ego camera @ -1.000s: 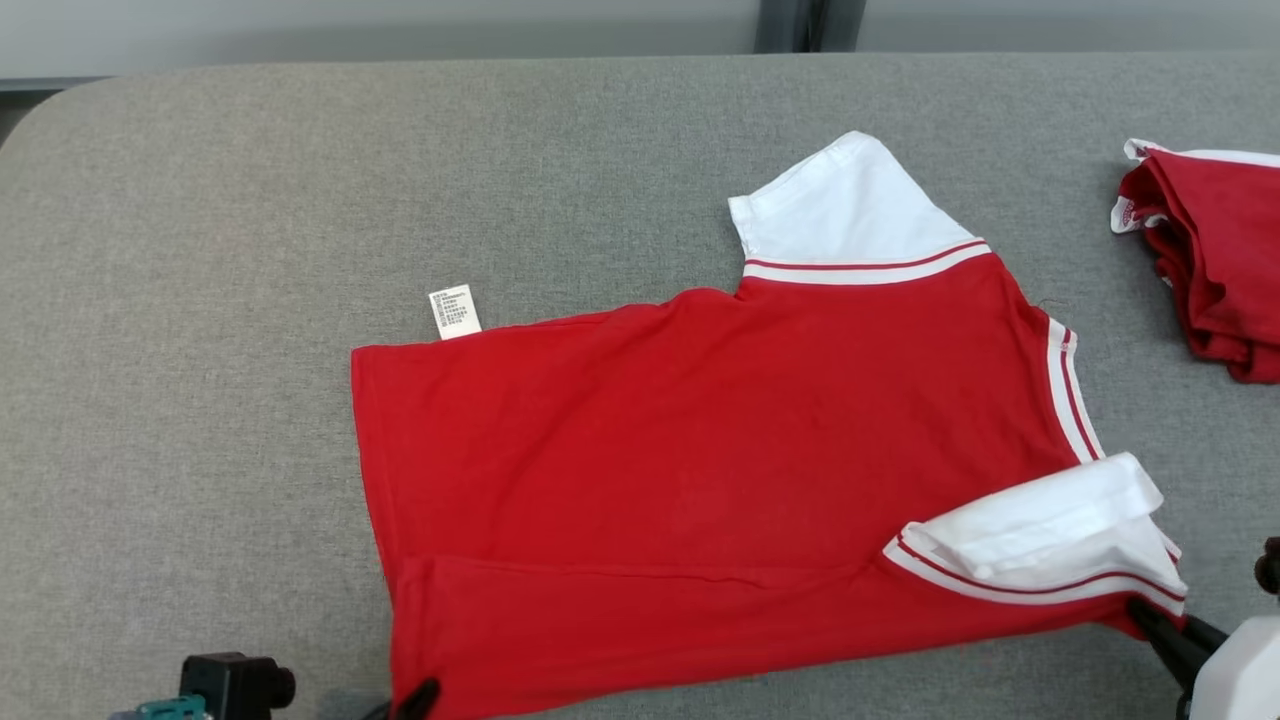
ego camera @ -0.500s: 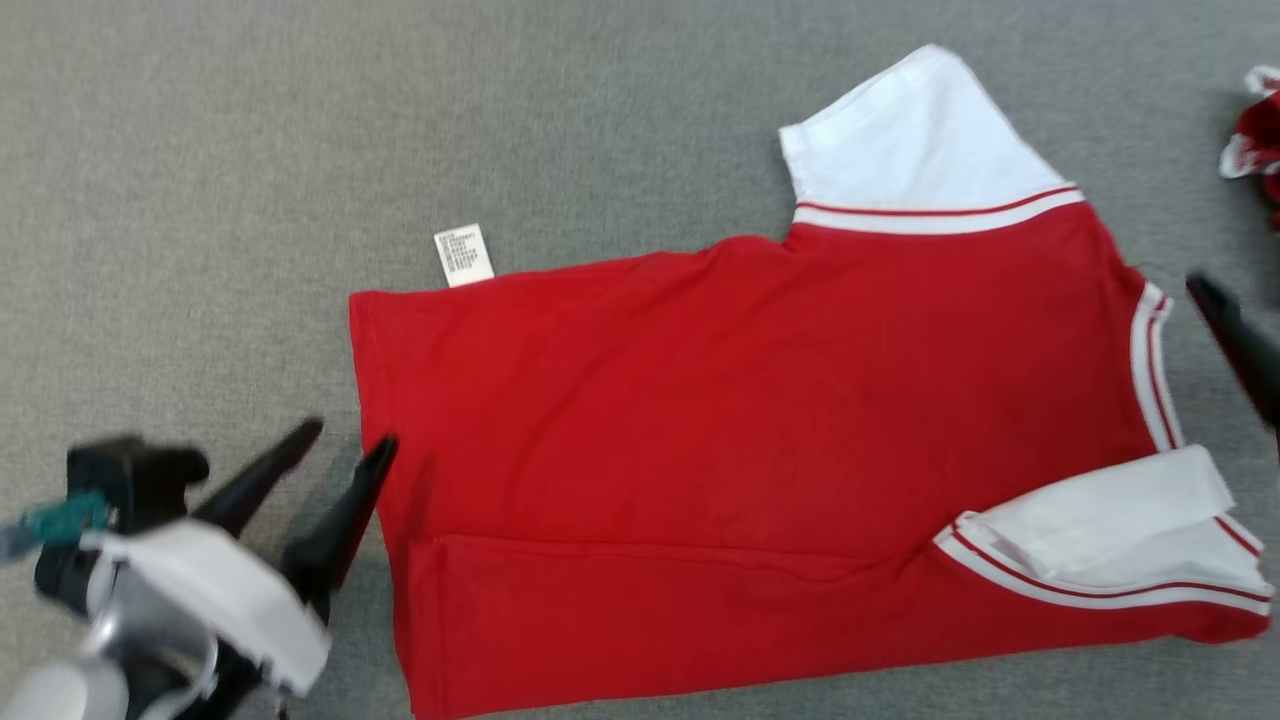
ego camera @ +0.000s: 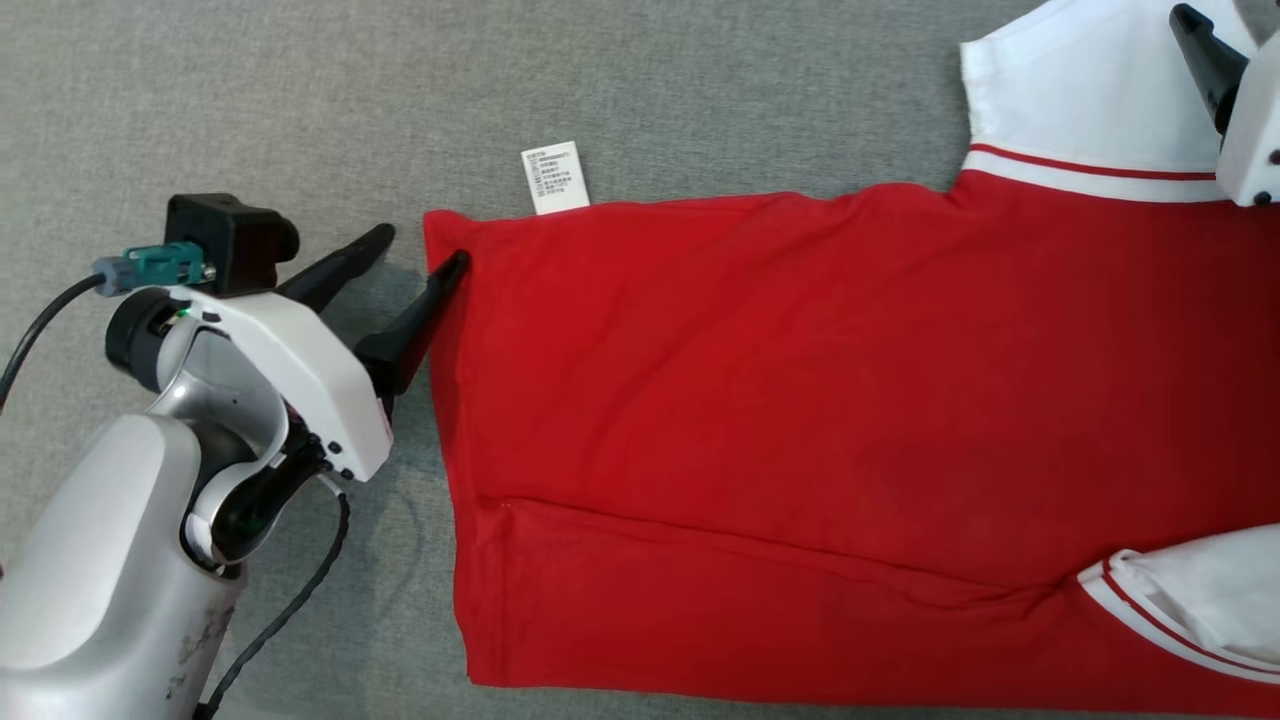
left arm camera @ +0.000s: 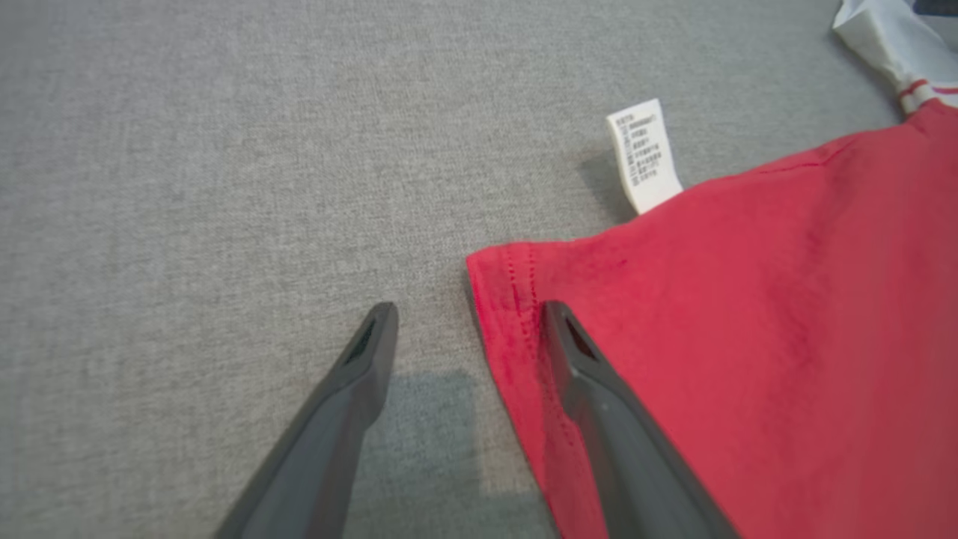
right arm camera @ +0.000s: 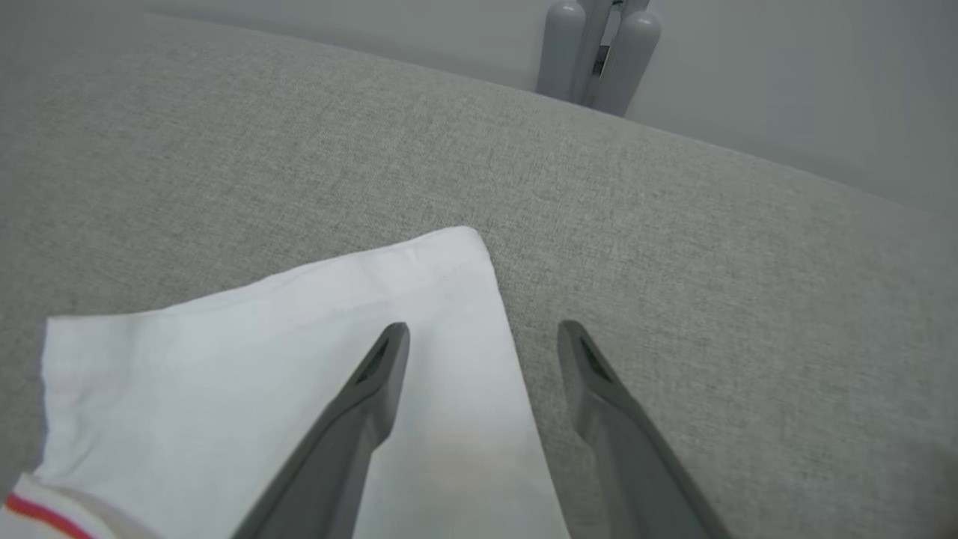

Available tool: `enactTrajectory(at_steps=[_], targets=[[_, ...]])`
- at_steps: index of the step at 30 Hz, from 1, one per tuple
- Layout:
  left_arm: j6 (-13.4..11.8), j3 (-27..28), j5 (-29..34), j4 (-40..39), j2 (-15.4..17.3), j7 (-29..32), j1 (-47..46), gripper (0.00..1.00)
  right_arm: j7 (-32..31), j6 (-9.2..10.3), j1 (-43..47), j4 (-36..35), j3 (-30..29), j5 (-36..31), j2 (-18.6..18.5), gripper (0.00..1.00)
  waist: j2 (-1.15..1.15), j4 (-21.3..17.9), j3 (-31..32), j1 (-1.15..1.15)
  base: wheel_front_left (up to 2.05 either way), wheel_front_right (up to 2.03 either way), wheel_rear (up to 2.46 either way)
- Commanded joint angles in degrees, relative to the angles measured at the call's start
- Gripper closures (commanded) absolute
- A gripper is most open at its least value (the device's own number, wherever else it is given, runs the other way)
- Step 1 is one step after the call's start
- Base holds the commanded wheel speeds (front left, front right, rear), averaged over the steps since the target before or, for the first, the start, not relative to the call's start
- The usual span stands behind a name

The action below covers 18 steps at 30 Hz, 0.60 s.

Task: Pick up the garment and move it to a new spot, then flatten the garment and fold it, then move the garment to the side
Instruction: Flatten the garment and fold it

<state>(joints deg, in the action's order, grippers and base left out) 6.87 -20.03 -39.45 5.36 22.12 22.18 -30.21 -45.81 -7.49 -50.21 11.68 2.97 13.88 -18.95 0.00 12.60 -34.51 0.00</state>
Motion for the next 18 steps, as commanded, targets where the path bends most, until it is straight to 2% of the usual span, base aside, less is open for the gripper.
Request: enactTrajectory(at_steps=[1,10,11,13,14,15,16,17,18], targets=[[0.26,-0.59,-0.58,0.56,-0.17,-0.26,-1.32,0.00,0.79,0.00,-1.16,1.26,0.01,-0.27,-0.08,0.00,0.00,0.75,-0.52,0.00,0.00,0.00,0.00],[0.65,-5.35,-4.02,2.91,0.69,-1.39,-4.18,0.00,4.16,0.00,-4.06,9.55,3.26,-0.38,0.39,0.00,0.00,0.52,-0.40,0.00,0.00,0.00,0.00],[0.60,-5.81,-4.36,3.04,0.87,-1.53,-4.36,0.00,4.47,-0.01,-4.17,10.05,3.63,-0.12,0.52,0.17,0.00,0.39,-0.39,0.00,0.00,0.00,0.00],[0.61,-6.62,-5.15,3.28,1.22,-1.79,-4.56,0.00,5.29,0.00,-4.56,10.90,4.41,0.60,0.70,0.84,0.00,0.11,-0.33,0.00,0.00,0.00,0.00],[0.62,-6.99,-5.45,3.53,1.39,-1.92,-4.74,0.00,6.01,0.00,-4.74,11.18,4.69,0.92,0.70,1.00,0.00,-0.08,-0.25,0.00,0.00,0.00,0.00],[0.62,-7.64,-5.92,3.78,1.55,-1.74,-4.96,0.00,6.61,0.00,-4.66,11.56,5.01,1.56,0.83,1.00,0.00,-0.30,-0.05,0.00,0.00,0.00,0.00],[0.63,-8.31,-6.23,3.73,1.67,-1.97,-5.23,0.55,7.44,0.00,-4.59,11.84,5.12,2.14,0.95,1.00,0.00,-0.55,0.20,0.00,0.00,0.00,0.00],[0.62,-8.52,-6.99,4.05,1.52,-2.34,-5.32,1.00,8.90,0.00,-4.70,11.97,4.71,2.40,0.90,1.00,0.00,-0.79,0.46,0.00,0.00,0.00,0.00],[0.63,-9.42,-7.29,4.06,1.88,-2.11,-5.47,1.00,10.23,0.00,-4.94,12.19,4.41,2.56,0.79,1.00,0.00,-1.07,0.73,0.00,0.00,0.00,0.00]])
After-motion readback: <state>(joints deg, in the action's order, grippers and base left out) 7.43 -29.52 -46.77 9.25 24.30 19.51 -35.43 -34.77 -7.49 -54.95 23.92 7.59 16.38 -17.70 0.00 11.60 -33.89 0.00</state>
